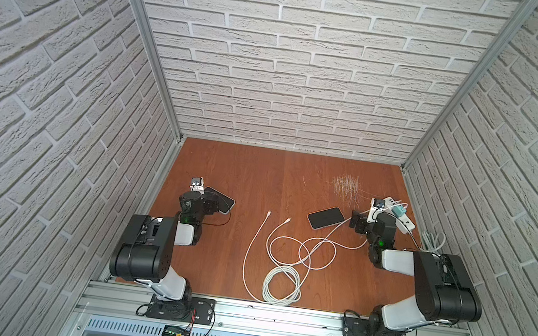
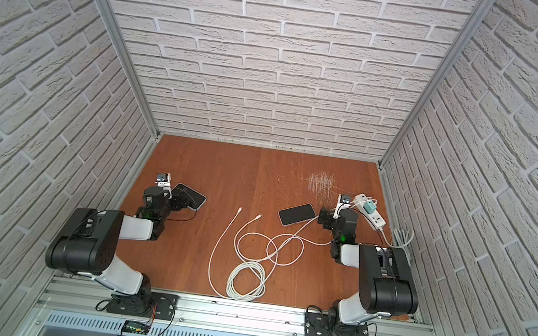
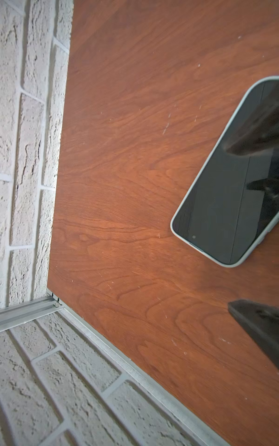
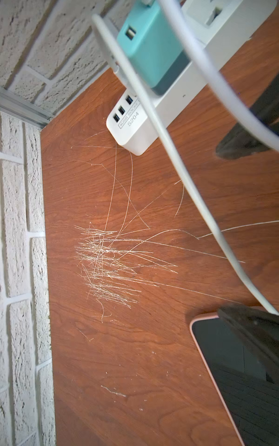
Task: Plug the charging cable into the phone
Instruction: Pick up the charging cable from the center of the board.
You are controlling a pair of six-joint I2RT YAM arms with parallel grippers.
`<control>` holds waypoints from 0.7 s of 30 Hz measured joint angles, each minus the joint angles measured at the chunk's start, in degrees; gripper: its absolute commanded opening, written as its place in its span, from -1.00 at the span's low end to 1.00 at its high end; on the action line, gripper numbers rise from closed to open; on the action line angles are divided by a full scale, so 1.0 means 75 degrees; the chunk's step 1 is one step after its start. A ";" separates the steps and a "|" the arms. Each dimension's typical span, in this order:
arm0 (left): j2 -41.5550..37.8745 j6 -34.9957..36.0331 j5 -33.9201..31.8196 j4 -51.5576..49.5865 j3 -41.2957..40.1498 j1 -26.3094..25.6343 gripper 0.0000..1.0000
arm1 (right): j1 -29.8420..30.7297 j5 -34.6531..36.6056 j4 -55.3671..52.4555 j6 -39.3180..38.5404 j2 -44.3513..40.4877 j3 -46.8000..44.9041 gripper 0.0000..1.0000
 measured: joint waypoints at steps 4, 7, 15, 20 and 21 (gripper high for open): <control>0.0000 -0.0003 0.0000 0.0003 0.0000 0.0000 0.97 | 0.0000 0.0000 -0.0017 0.0000 0.0000 0.0003 0.98; 0.0000 0.0000 0.0000 0.0003 0.0000 0.0003 0.96 | 0.0000 0.0000 -0.0023 0.0000 0.0000 0.0003 0.97; 0.0000 -0.0003 0.0000 0.0000 0.0000 0.0003 0.96 | 0.0000 0.0000 -0.0026 0.0000 0.0000 0.0003 0.97; -0.0090 -0.0009 -0.0586 -0.0114 0.0006 -0.0160 0.97 | 0.0000 0.0000 -0.0026 0.0000 -0.0003 0.0003 0.97; -0.0251 -0.0015 -0.0903 -0.0466 0.0058 -0.0245 0.97 | -0.0003 -0.0003 -0.0026 0.0000 -0.0003 0.0003 0.98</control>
